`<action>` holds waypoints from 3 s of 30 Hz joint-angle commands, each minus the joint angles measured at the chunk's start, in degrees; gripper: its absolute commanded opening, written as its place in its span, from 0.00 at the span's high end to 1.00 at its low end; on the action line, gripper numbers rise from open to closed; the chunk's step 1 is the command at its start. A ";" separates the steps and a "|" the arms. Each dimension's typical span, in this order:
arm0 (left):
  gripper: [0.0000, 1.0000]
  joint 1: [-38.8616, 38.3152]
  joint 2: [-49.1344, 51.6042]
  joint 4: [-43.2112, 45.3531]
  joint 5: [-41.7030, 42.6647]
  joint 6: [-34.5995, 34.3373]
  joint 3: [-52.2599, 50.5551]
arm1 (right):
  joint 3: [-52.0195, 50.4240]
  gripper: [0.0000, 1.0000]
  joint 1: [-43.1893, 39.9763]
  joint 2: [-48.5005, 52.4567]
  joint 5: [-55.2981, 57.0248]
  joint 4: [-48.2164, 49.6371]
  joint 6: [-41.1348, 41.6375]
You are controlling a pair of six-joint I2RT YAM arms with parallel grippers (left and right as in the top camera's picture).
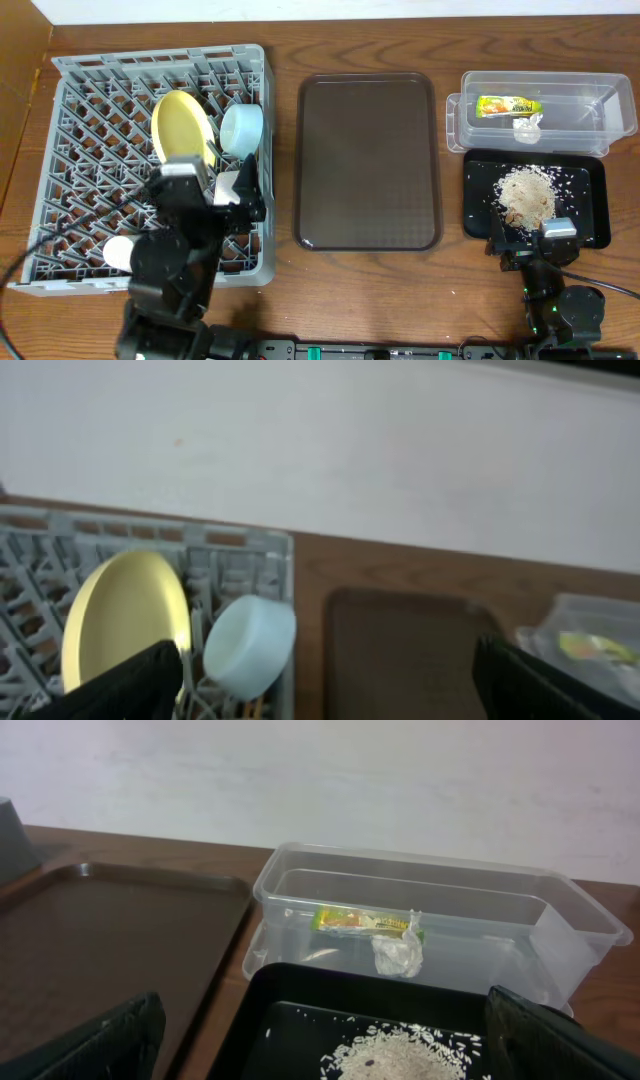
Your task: Sort waste into correct bins and load items into the dishwasher
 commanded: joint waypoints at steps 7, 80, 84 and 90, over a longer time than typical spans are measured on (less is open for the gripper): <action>0.07 1.44 -16.55 8.41 1.05 -0.31 -20.48 | -0.17 0.01 -0.39 -0.28 -0.07 -0.04 -0.68; 0.05 -0.63 -29.09 15.56 0.39 -0.28 -42.77 | -0.17 0.01 -0.39 -0.24 -0.07 -0.04 -0.68; 0.05 -0.63 -29.09 15.56 0.39 -0.28 -42.77 | -0.17 0.01 -0.39 -0.24 -0.07 -0.07 -0.68; 0.05 -0.63 -29.11 15.58 0.39 -0.28 -42.77 | -0.17 0.01 -0.39 -0.24 -0.07 -0.07 -0.68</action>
